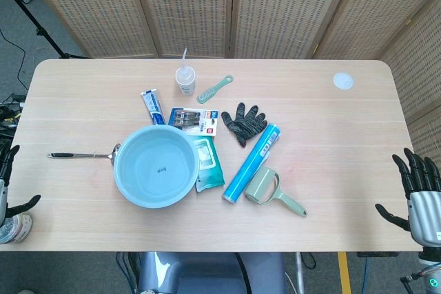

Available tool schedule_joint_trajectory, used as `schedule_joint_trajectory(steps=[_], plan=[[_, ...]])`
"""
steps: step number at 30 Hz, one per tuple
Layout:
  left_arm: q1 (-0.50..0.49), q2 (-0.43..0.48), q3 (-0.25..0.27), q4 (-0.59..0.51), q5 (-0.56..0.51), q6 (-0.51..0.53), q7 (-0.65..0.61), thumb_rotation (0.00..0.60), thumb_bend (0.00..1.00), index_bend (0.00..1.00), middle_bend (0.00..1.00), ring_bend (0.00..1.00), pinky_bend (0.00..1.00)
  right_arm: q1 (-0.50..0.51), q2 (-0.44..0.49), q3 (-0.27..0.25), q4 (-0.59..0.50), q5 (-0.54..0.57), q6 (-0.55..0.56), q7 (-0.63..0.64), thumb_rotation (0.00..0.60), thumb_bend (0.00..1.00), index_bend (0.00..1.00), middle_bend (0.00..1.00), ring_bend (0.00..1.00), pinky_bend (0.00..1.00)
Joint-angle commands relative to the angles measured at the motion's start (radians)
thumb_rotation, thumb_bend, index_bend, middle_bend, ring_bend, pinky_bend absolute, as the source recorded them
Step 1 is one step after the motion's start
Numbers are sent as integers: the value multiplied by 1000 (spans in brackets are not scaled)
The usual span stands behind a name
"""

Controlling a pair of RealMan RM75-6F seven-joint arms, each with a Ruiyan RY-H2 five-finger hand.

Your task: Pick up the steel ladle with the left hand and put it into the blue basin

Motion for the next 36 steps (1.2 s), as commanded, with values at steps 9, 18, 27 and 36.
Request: schedule_joint_trajectory(steps=[9,18,27,36], plan=[[5,4,-2,-1,-1,3,0,600,46,0,0,0,0,2,-6,-2,5,3,-8,-15,600,0,21,0,0,0],[-91,-47,-55,155,-80,-162,-71,600,46,0,0,0,0,4,-2,7,4,21,-16,-2,600,0,21,0,0,0],[-239,-191,-68,501,-49,-354,-252,600,91,0,893,776,636,13,-12,12,17,47,-42,-12,600,0,21,0,0,0],[-357,-285,-62,737,-122,-618,-226,600,216,147,992,887,788,21,-25,9,26,62,-68,-32,600,0,21,0,0,0]])
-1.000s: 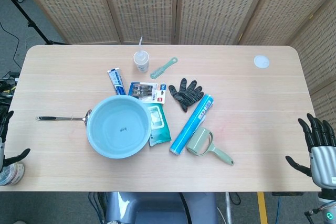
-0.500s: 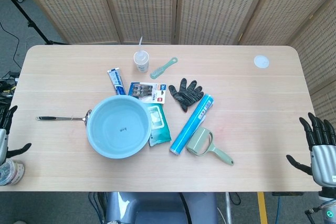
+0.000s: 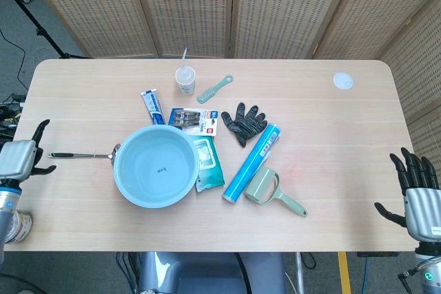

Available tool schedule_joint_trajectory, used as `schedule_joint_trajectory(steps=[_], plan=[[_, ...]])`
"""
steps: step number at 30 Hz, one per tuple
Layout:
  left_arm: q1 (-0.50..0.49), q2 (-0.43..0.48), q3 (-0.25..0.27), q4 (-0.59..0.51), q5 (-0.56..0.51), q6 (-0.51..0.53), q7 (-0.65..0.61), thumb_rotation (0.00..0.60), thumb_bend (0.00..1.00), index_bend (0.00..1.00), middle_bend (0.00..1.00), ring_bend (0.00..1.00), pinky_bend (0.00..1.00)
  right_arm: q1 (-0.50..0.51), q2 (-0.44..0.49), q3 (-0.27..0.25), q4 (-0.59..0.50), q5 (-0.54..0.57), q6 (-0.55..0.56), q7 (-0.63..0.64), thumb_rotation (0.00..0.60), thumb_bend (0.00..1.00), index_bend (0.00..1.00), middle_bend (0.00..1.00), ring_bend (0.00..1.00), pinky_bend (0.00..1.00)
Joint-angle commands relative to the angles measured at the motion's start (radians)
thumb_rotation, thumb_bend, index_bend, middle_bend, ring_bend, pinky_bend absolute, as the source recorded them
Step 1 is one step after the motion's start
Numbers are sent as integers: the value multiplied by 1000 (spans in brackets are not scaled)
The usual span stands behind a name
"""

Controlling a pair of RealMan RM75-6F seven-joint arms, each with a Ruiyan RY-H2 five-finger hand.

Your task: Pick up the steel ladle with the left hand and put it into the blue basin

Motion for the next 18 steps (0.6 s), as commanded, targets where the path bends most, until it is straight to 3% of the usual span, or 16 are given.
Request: schedule_joint_trajectory(steps=[1,9,18], plan=[[-69,-75,7,144,-45,-146,4,600,246,179,992,887,788,3,-3,0,2,7,-7,-5,600,0,21,0,0,0],[-109,-176,30,327,-48,-254,-51,600,384,338,992,887,788,10,-12,3,10,28,-29,-18,600,0,21,0,0,0],[-128,-254,46,455,-30,-292,-114,600,386,424,992,887,788,11,-14,2,13,34,-35,-20,600,0,21,0,0,0]])
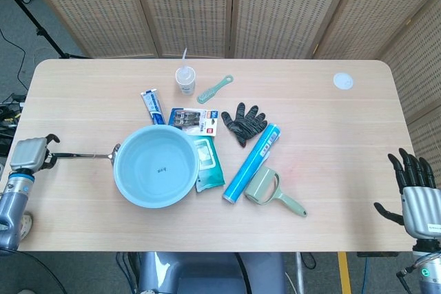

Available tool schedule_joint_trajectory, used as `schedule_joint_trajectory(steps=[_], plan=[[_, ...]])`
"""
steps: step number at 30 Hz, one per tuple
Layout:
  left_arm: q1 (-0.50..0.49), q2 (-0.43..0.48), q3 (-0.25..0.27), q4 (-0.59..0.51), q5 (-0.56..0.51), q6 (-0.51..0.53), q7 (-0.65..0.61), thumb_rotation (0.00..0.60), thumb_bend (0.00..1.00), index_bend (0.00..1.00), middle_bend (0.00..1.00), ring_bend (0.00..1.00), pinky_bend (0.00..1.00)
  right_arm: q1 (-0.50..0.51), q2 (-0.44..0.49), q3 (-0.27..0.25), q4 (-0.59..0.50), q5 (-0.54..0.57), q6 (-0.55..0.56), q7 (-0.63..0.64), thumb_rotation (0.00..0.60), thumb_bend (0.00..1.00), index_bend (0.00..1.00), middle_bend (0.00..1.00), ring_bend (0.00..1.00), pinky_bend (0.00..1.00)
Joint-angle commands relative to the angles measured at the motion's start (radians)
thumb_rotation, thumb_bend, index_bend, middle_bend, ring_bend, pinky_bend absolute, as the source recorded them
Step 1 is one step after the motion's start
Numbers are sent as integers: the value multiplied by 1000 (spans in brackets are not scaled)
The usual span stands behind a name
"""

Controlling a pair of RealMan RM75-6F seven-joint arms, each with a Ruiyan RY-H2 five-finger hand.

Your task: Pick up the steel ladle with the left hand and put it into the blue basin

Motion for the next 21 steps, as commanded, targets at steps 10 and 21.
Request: schedule_joint_trajectory(steps=[10,21], plan=[[-10,-60,27,100,40,-4,-85,600,354,440,994,887,788,1,1,-1,-1,3,-4,4,600,0,21,0,0,0],[-33,-102,32,164,44,-68,-125,600,360,441,994,887,788,1,2,0,0,9,-7,4,600,0,21,0,0,0]])
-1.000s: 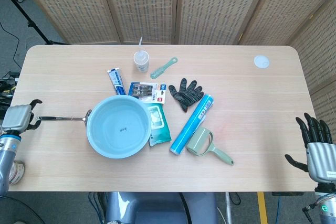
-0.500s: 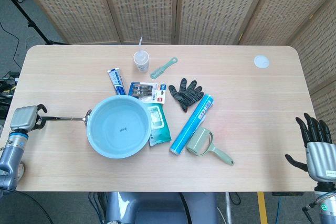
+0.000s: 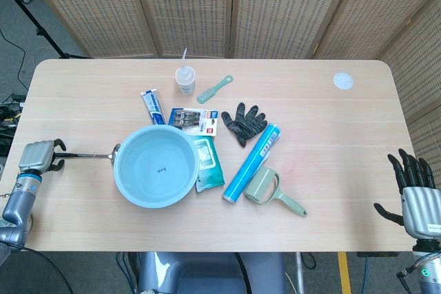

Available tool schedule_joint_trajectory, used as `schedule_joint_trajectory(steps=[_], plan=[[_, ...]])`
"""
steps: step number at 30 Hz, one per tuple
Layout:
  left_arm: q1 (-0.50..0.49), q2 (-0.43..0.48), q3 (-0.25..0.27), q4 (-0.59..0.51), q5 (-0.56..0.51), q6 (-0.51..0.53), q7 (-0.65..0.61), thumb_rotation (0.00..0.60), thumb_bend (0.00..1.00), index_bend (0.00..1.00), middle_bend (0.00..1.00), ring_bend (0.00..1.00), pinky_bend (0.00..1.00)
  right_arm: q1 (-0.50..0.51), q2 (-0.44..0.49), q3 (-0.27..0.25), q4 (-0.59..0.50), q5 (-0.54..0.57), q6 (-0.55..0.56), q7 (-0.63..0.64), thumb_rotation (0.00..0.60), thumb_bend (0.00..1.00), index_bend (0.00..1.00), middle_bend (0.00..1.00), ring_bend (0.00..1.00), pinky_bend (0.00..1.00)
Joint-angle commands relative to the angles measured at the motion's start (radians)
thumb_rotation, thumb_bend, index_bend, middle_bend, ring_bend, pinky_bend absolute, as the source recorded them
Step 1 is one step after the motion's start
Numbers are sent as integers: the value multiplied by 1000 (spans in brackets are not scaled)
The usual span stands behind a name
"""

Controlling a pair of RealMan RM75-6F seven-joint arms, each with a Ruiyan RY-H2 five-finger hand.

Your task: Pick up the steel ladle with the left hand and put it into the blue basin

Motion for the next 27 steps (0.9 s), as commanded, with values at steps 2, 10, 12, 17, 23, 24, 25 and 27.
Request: schedule_joint_trajectory(steps=[2,10,12,17,23,24,25,27], plan=[[-4,-22,12,30,19,11,-25,600,360,441,994,887,788,2,-1,3,3,10,-6,0,600,0,21,0,0,0],[-6,-61,30,98,45,18,-46,600,361,452,994,887,788,7,-6,1,7,16,-21,1,600,0,21,0,0,0],[-7,-68,33,111,49,15,-45,600,361,454,994,887,788,7,-6,0,7,15,-22,3,600,0,21,0,0,0],[-12,-85,37,132,55,0,-45,600,361,454,994,887,788,7,-6,2,9,18,-22,6,600,0,21,0,0,0],[-16,-99,35,149,54,-21,-39,600,361,463,990,887,788,9,-5,2,12,23,-28,10,600,0,21,0,0,0],[-17,-102,35,151,54,-25,-38,600,361,475,990,887,788,10,-5,3,13,24,-29,11,600,0,21,0,0,0],[-18,-104,35,152,54,-27,-38,600,362,506,990,887,788,10,-5,3,13,25,-29,13,600,0,21,0,0,0],[-18,-106,33,153,53,-26,-36,600,376,605,990,887,788,10,-4,3,12,24,-29,15,600,0,21,0,0,0]])
